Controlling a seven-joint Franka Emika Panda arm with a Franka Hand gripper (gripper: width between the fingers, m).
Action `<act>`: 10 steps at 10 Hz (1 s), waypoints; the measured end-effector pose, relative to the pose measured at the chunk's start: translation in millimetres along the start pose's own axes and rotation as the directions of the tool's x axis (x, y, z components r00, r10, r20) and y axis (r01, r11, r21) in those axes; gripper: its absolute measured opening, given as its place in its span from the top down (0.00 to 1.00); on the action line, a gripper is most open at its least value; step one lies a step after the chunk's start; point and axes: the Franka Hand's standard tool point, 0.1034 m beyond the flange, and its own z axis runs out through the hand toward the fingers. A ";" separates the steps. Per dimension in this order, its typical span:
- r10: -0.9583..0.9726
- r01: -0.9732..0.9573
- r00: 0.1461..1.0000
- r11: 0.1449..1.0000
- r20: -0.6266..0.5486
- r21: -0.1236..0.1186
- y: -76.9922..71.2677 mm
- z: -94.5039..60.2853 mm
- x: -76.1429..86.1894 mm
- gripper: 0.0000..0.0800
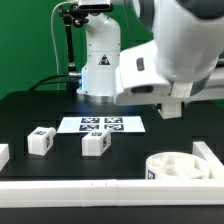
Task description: Assemble stool
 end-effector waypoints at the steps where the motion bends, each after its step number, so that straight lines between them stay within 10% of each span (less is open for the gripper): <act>1: 0.001 -0.001 1.000 1.000 -0.007 0.001 0.0 1.3 2.1 0.59; 10: -0.008 0.018 0.844 1.000 -0.537 0.014 -14.7 -57.6 11.5 0.59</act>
Offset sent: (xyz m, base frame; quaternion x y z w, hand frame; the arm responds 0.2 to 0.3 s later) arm 0.0000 0.0000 0.0000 0.0000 0.1938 0.0000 0.9810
